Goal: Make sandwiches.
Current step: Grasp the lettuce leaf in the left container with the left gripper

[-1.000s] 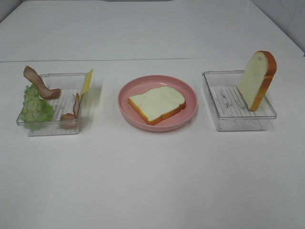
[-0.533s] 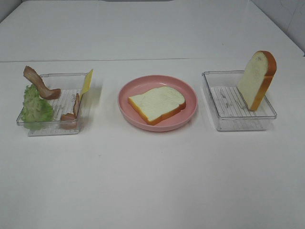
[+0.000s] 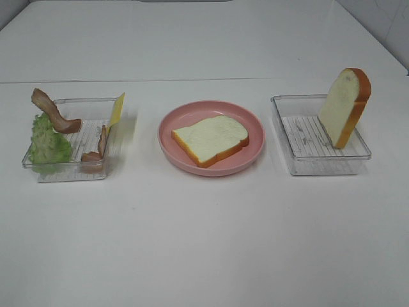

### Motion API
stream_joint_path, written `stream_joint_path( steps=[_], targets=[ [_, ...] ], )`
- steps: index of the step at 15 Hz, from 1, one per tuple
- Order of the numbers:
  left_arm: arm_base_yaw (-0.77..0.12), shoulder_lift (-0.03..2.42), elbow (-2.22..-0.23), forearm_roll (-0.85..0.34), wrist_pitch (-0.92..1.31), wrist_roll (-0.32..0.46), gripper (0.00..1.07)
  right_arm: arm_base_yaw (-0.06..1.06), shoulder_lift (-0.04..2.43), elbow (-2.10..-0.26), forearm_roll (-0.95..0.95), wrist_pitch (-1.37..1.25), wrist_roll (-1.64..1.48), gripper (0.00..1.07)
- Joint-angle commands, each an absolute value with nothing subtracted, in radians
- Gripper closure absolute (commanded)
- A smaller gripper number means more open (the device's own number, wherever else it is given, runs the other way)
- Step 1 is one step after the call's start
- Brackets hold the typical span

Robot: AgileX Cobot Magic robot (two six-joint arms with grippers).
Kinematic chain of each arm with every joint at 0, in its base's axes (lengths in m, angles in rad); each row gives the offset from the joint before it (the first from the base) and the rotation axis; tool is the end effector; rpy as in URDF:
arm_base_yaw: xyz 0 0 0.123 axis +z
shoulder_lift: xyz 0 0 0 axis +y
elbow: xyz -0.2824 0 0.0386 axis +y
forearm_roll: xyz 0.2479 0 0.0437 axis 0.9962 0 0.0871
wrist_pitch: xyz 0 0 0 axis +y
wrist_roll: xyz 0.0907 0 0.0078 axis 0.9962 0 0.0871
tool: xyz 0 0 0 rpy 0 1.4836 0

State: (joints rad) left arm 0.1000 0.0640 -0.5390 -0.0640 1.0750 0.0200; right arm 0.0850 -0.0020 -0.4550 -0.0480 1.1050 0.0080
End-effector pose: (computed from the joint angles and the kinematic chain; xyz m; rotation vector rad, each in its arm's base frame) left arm 0.0008 -0.0051 0.2872 -0.0807 2.0803 -0.0040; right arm -0.0020 -0.0041 0.2612 -0.0797 2.1291 -0.0036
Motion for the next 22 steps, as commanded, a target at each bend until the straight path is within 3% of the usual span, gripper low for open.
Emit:
stream_joint_path(
  steps=[1, 6, 10, 13, 15, 22],
  targets=[
    [0.105, 0.25, -0.604, -0.066, 1.002, -0.016, 0.16, 0.078, -0.036, -0.45, -0.048, 1.096, 0.0, 0.26],
    [0.105, 0.925, -0.859, -0.072, 0.989, -0.014, 0.16, 0.078, -0.036, -0.45, -0.048, 1.096, 0.0, 0.26],
    [0.105, 1.306, -1.087, -0.074, 0.947, -0.008, 0.16, 0.078, -0.036, -0.45, -0.048, 1.096, 0.0, 0.26],
    [0.105, 1.509, -1.2, -0.101, 0.943, -0.008, 0.16, 0.078, -0.036, -0.45, -0.048, 1.096, 0.0, 0.26],
    [0.094, 1.67, -1.289, -0.19, 0.938, 0.0, 0.16, 0.078, -0.036, -0.45, -0.048, 1.096, 0.0, 0.26],
    [-0.058, 1.973, -1.467, -0.124, 0.884, -0.112, 0.16, 0.078, -0.036, -0.45, -0.048, 1.096, 0.0, 0.26]
  ],
)
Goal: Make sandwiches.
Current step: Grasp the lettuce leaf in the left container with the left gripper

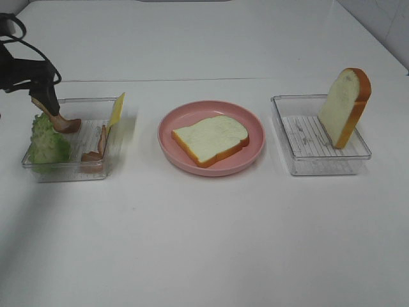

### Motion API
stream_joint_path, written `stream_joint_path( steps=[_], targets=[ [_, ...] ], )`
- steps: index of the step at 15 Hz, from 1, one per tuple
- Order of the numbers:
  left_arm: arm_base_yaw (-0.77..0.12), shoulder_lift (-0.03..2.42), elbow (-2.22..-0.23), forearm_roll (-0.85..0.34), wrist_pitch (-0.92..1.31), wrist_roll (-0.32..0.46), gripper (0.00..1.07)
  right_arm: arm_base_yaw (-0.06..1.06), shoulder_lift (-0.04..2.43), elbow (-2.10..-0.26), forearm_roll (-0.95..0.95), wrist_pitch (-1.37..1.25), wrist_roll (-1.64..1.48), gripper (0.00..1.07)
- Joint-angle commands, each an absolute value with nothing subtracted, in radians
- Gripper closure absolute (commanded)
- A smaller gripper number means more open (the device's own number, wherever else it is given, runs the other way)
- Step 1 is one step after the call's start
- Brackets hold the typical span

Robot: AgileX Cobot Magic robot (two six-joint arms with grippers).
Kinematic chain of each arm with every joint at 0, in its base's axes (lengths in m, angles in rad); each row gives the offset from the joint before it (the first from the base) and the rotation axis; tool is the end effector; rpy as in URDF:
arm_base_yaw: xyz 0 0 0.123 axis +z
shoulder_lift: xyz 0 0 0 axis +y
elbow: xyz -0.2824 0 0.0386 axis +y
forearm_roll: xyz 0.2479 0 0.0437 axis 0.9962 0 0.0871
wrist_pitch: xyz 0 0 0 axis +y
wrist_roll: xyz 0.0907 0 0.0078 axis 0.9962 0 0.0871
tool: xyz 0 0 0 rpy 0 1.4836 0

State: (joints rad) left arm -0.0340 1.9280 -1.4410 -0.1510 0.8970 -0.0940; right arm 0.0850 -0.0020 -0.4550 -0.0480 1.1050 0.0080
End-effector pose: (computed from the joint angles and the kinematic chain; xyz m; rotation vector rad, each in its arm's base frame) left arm 0.3987 -0.0243 0.2098 -0.1979 2.8626 -0.2130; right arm -0.0020 -0.0041 0.2612 -0.0797 2.1291 -0.0036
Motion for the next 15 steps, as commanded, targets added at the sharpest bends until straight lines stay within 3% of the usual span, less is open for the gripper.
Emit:
stream_joint_path(
  steps=[1, 15],
  targets=[
    [-0.066, 2.01, -1.494, -0.115, 0.885, -0.129, 0.16, 0.078, -0.036, -0.45, -0.048, 1.096, 0.0, 0.26],
    [-0.075, 2.133, -1.548, -0.079, 0.895, -0.166, 0.23, 0.078, -0.036, -0.45, -0.048, 1.096, 0.0, 0.26]
  ],
)
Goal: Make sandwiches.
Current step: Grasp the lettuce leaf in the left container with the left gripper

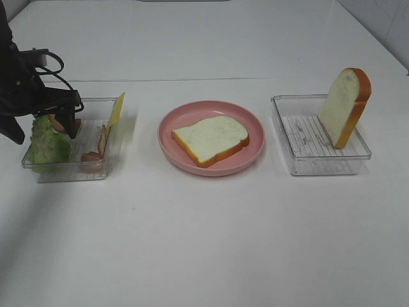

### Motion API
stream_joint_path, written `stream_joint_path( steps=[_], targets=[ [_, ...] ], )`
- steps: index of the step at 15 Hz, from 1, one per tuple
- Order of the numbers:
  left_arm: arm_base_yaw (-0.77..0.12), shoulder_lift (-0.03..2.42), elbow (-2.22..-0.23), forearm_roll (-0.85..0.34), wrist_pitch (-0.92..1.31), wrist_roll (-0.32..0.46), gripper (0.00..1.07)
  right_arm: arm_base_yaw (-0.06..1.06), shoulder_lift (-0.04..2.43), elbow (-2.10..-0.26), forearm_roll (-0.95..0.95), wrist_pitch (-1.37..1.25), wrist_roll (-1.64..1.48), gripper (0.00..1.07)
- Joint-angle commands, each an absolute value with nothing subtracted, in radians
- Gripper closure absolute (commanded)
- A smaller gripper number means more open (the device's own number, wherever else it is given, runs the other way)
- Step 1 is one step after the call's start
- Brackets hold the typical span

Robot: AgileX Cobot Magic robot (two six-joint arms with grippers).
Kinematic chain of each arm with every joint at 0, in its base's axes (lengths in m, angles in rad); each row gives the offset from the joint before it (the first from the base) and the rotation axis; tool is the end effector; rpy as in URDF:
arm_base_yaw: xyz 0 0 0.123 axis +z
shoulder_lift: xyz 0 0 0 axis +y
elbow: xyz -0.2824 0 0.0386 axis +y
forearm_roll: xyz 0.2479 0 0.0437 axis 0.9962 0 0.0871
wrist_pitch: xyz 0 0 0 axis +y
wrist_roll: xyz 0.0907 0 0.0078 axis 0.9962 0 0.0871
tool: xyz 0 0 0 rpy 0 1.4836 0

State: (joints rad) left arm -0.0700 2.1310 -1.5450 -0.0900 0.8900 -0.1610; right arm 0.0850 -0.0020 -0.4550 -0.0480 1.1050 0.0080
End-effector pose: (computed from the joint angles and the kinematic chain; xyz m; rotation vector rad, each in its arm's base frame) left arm 0.4285 -0.0364 0.1517 -0.2094 2.9589 -0.1419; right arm -0.0020 -0.0041 0.2612 -0.0797 2.1291 -0.0036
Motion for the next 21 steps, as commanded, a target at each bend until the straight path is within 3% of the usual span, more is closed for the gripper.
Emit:
stream_joint_path(
  steps=[1, 8, 10, 15, 18, 21],
  targets=[
    [-0.075, 2.133, -1.548, -0.079, 0.896, -0.166, 0.23, 0.078, -0.036, -0.45, -0.048, 1.096, 0.0, 0.26],
    [-0.075, 2.13, -1.548, -0.068, 0.915, -0.206, 0.53, 0.078, -0.036, -0.45, -0.048, 1.096, 0.0, 0.26],
    [-0.075, 2.13, -1.548, -0.058, 0.907, -0.216, 0.69, 0.078, -0.036, -0.45, -0.048, 1.096, 0.0, 0.26],
    [-0.075, 2.13, -1.548, -0.058, 0.906, -0.215, 0.97, 0.078, -0.036, -0.45, -0.048, 1.096, 0.0, 0.26],
    [-0.075, 2.13, -1.548, -0.058, 0.912, -0.214, 1.07, 0.078, -0.036, -0.45, -0.048, 1.096, 0.0, 0.26],
    [-0.075, 2.13, -1.553, -0.058, 0.938, -0.212, 1.07, 0.078, -0.036, -0.45, -0.048, 1.096, 0.0, 0.26]
  ],
)
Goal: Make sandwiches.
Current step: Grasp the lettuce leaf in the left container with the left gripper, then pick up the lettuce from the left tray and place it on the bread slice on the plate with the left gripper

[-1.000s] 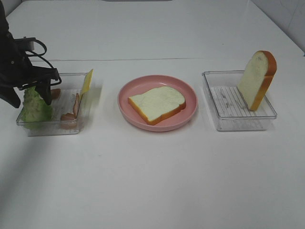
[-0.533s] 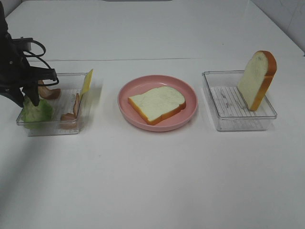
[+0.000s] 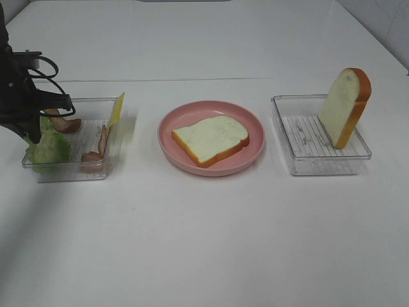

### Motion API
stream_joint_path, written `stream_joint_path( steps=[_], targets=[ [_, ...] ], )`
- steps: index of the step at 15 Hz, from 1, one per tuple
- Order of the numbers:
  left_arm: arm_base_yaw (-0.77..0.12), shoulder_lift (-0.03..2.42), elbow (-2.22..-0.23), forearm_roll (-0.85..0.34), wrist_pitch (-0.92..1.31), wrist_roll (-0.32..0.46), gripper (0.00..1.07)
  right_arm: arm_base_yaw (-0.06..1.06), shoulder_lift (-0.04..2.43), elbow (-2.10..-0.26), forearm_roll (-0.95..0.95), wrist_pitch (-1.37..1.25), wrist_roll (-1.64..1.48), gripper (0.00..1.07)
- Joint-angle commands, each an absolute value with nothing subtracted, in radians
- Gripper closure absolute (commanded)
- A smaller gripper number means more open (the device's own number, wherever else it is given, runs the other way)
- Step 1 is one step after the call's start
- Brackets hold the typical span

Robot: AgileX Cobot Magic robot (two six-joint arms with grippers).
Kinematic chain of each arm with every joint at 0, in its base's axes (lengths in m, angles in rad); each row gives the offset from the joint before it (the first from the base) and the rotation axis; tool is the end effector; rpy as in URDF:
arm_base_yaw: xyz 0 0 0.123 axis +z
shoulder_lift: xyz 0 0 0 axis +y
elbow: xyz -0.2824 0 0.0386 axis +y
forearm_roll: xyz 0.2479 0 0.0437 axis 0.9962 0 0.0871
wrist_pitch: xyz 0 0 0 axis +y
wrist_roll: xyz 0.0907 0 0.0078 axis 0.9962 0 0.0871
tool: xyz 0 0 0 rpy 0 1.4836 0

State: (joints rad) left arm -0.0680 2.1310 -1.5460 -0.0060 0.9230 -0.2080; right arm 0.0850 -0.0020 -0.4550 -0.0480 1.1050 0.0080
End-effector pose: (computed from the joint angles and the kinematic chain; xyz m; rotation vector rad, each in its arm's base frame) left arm 0.4260 -0.0295 0.1512 -0.2142 2.9858 -0.0384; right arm -0.0020 -0.0041 0.2612 -0.0797 2.1291 -0.0036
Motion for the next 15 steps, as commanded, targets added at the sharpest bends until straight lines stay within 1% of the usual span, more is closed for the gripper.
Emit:
stream_joint_path(
  steps=[1, 5, 9, 11, 13, 14, 15],
  targets=[
    [-0.075, 2.126, -1.561, -0.056, 0.948, -0.211, 1.07, 0.078, -0.036, -0.45, -0.048, 1.096, 0.0, 0.26],
    [-0.075, 2.12, -1.64, -0.051, 1.019, -0.211, 1.07, 0.078, -0.036, -0.45, -0.048, 1.096, 0.0, 0.26],
    [-0.075, 2.118, -1.643, -0.052, 1.03, -0.208, 1.07, 0.078, -0.036, -0.45, -0.048, 1.096, 0.0, 0.26],
    [-0.075, 2.118, -1.682, -0.067, 1.096, -0.208, 1.07, 0.078, -0.036, -0.45, -0.048, 1.096, 0.0, 0.26],
    [-0.075, 2.118, -1.755, -0.081, 1.171, -0.208, 1.07, 0.078, -0.036, -0.45, -0.048, 1.096, 0.0, 0.26],
    [-0.081, 2.118, -1.883, -0.106, 1.279, -0.208, 1.07, 0.078, -0.036, -0.45, -0.048, 1.096, 0.0, 0.26],
    [-0.084, 2.118, -1.922, -0.11, 1.301, -0.207, 1.07, 0.078, -0.036, -0.45, -0.048, 1.096, 0.0, 0.26]
  ],
)
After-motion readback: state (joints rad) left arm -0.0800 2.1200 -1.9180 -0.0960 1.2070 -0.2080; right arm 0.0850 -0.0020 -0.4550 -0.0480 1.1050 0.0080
